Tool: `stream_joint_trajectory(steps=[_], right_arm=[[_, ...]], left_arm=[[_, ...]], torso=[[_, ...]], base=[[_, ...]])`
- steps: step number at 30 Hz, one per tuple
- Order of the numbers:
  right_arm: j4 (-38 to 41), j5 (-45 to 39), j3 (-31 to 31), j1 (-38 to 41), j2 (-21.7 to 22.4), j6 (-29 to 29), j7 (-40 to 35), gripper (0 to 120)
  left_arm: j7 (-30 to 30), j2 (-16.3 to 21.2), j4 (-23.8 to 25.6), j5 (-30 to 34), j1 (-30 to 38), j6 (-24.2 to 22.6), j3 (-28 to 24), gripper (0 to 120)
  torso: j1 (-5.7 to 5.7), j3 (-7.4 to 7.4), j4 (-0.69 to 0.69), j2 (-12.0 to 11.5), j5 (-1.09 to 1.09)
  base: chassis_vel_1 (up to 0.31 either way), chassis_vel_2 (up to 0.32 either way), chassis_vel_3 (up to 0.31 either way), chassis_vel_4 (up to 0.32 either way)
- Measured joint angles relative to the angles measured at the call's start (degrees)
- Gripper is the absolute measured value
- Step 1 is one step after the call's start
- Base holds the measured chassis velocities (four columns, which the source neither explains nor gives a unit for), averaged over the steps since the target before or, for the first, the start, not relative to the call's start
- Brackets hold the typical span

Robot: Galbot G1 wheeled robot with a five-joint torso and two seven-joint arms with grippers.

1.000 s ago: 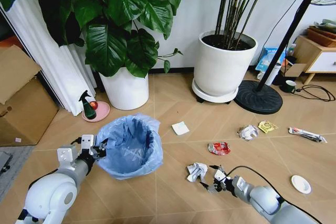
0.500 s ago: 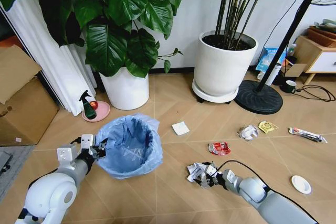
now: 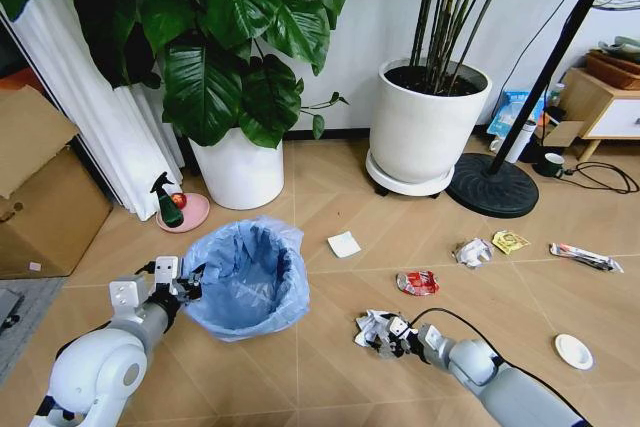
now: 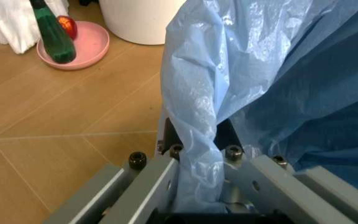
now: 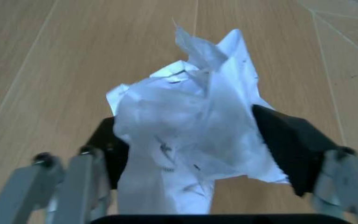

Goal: Pick up the trash bin and place the garbage on the floor into it.

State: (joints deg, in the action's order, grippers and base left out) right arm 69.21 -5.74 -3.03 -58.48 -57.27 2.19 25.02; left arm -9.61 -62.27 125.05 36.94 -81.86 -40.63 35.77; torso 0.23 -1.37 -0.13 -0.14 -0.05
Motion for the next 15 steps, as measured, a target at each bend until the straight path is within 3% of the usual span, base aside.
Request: stream_joint_trajectory(steps=[6,15], right_arm=[[-0.67,0.08,-0.29,0.36,-0.43,0.07,-0.14,39],[-0.89,0.1,-0.43,-0.14,-0.79,0.08,-0.47,15]], left_arm=[[0.08,0.09,-0.1,0.04,0.06,0.02,-0.04,0],[0.15,0.05,-0.13,0.04,-0.04,0.03,-0.09,0]], torso=[[0.0,0.0,0.0,0.0,0.0],[0.0,0.0,0.0,0.0,0.0]], base=[[0.0,0.0,0.0,0.0],[0.0,0.0,0.0,0.0]])
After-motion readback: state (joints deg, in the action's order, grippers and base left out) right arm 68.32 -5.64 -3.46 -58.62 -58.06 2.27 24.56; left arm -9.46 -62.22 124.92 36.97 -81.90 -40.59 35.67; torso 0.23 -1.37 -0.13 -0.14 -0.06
